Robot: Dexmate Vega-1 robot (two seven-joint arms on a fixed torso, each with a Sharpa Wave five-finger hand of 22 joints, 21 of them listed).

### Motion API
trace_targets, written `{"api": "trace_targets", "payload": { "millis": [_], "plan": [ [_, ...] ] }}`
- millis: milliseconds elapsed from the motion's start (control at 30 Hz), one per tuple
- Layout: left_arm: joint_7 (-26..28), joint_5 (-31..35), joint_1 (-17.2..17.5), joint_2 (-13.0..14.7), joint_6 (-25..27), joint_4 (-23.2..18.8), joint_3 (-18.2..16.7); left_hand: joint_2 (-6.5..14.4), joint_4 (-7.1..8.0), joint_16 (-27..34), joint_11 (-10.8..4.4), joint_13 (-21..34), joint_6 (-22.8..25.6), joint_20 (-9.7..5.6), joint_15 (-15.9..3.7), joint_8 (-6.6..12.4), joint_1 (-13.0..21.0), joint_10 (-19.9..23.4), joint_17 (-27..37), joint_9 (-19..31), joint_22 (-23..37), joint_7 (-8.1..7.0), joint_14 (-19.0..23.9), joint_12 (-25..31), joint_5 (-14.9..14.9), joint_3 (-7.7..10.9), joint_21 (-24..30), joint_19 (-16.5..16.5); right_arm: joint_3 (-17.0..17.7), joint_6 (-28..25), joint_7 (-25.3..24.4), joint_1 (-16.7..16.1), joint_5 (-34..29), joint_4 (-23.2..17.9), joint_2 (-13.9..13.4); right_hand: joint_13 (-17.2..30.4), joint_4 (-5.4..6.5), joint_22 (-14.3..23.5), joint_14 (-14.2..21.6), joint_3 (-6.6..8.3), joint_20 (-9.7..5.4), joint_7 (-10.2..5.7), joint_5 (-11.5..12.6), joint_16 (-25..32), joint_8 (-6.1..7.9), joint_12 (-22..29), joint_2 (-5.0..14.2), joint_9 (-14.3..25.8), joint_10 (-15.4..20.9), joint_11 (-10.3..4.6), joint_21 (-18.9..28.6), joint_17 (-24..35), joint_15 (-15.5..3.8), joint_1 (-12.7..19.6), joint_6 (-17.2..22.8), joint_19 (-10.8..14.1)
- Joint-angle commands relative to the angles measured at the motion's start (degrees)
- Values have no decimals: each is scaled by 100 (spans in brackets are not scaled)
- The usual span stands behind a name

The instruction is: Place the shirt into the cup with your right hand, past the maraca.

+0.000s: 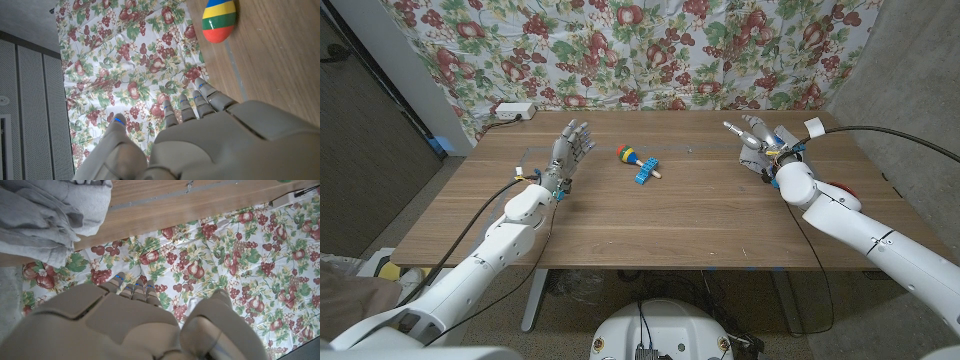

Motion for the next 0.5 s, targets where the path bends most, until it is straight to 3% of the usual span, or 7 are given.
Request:
{"api": "trace_targets", "payload": {
  "millis": [33,267,467,500],
  "plan": [
    [-207,-112,-43,34,-15,121,-36,25,-39,6,16,12,23,-24,-254,-24,10,-7,11,22,25,5,-22,25,-6,4,33,-23,-98,-577,-8,13,-440,-296,-104,27,-62,15,9,-1,15,-16,52,37,15,41,0,7,-8,40,30,21,30,85,-9,-33],
    [-305,-147,-31,71,-16,114,-42,28,-44,6,15,12,24,-25,-255,-25,11,-5,11,22,24,1,-28,26,-10,4,33,-24,-31,-730,89,-51,-489,-483,-266,28,-81,16,8,-3,63,-46,75,37,11,40,-8,8,-20,7,31,22,39,109,-12,-38],
    [-198,-46,-6,32,-85,26,-7,31,-49,5,21,12,29,-28,-256,-25,11,-1,11,22,24,1,-33,28,-13,3,34,-26,-25,-796,334,-59,-523,-590,-472,32,-97,18,0,-12,212,-101,109,35,-3,36,-19,11,-45,-72,34,25,58,124,-35,-47],
    [-172,-29,-5,21,-87,9,1,31,-50,6,19,12,30,-28,-260,-24,11,-9,11,22,24,-2,-33,25,-14,2,34,-25,-46,-807,359,-52,-563,-597,-500,34,-104,19,-40,-21,226,-116,132,24,-12,25,-24,12,-87,-148,36,27,-56,127,-51,-54]
  ]
}}
